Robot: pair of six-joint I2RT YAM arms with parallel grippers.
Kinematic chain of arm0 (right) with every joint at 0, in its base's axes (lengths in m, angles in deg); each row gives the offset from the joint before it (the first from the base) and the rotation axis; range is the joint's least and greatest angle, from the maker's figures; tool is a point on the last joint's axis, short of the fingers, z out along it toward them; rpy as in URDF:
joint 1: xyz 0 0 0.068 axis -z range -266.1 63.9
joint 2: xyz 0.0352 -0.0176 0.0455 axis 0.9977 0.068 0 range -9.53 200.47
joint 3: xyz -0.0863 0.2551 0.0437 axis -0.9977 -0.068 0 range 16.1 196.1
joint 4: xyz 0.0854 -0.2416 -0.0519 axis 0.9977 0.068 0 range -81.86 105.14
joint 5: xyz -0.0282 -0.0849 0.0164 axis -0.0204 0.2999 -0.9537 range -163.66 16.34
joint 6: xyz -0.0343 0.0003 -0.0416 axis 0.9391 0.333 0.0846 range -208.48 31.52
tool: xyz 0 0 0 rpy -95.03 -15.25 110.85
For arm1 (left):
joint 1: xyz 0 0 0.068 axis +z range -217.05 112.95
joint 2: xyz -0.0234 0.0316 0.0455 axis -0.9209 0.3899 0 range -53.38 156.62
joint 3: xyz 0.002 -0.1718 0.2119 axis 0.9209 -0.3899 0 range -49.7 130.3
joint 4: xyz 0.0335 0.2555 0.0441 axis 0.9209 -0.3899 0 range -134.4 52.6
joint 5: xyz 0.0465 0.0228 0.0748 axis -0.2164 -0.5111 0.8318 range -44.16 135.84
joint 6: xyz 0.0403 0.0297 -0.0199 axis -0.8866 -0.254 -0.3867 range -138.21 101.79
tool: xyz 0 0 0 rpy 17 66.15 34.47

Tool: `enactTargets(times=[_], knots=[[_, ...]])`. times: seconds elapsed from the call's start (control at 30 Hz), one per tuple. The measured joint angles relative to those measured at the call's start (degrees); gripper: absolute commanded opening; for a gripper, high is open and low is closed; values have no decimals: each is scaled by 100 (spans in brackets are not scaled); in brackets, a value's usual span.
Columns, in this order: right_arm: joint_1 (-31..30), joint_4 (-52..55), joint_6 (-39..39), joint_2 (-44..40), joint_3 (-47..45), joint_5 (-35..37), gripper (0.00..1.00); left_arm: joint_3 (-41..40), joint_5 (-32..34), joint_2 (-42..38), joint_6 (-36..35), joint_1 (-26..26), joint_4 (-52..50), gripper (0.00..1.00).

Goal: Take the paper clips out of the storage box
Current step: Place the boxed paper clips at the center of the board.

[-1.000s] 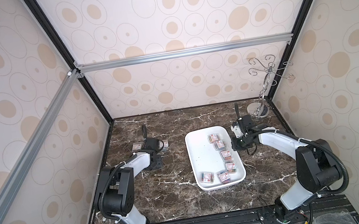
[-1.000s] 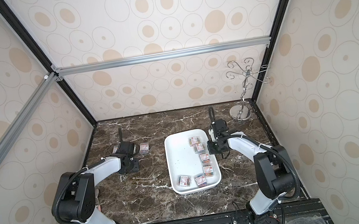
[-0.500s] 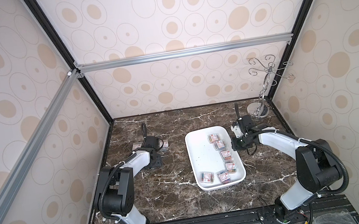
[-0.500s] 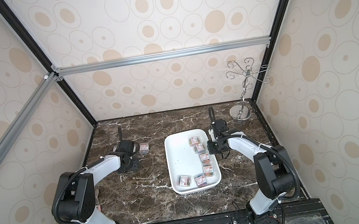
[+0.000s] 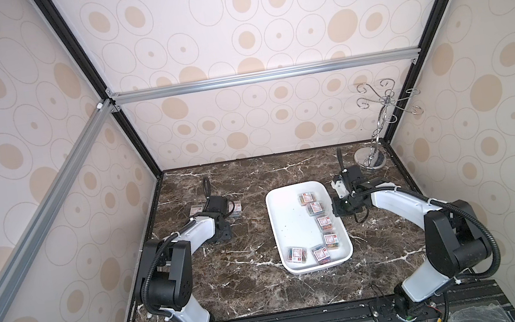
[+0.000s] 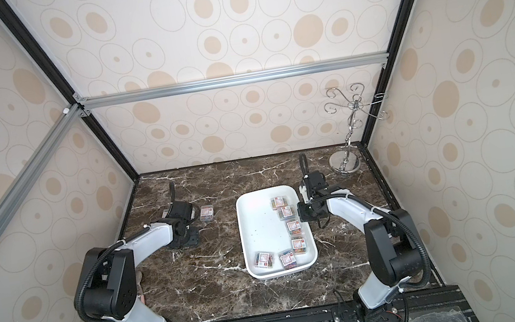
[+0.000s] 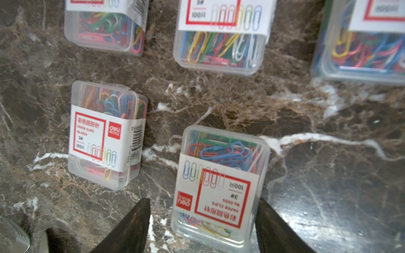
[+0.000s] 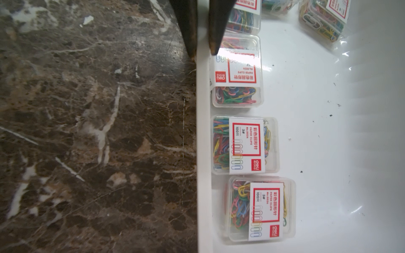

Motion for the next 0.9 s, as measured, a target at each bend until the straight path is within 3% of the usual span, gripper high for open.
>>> enactTargets(times=[0.43, 0.9], knots=[[4, 4, 0, -2, 0, -2, 0, 31, -15, -44, 0, 4, 0, 75], [7, -24, -22, -20, -22, -35, 0, 26, -389, -798, 11, 20, 256, 75]])
